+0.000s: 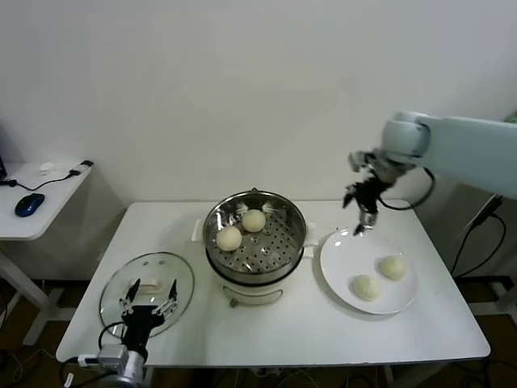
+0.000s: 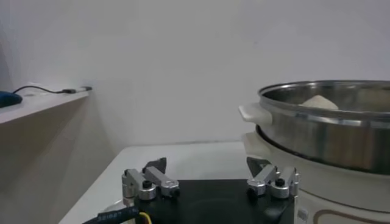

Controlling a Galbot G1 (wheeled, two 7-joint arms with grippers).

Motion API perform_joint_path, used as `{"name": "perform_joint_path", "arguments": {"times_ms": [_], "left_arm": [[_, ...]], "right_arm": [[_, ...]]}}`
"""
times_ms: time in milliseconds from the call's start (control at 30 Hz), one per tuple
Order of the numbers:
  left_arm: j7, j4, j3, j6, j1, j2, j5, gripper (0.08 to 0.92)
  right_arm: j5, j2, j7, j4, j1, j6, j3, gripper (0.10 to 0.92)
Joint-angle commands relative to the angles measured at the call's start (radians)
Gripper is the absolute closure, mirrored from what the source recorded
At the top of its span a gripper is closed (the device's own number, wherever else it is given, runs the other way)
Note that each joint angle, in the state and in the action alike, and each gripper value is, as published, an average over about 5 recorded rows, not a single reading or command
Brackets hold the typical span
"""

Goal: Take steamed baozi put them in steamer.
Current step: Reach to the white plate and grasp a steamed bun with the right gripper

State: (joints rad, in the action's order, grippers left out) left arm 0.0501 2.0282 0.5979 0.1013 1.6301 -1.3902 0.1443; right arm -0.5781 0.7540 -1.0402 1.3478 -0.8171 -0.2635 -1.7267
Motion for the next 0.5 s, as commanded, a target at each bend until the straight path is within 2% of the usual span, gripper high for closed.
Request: {"name": "perform_joint_path", "arguments": {"times_ms": [33,500], "left_arm": [[0.0,-0.001,0.0,0.0,0.0,0.0,-0.002,0.177],[0.001,-0.011,0.001,-0.006,0.013,-0.006,-0.009,0.177]], "right_arm": [[0.23,-0.214,0.023,0.047,0.32,-0.014,0.16,0.203],[0.282,-0.132,0.116,-0.069,0.611,-0.081,0.425,0.203]]}}
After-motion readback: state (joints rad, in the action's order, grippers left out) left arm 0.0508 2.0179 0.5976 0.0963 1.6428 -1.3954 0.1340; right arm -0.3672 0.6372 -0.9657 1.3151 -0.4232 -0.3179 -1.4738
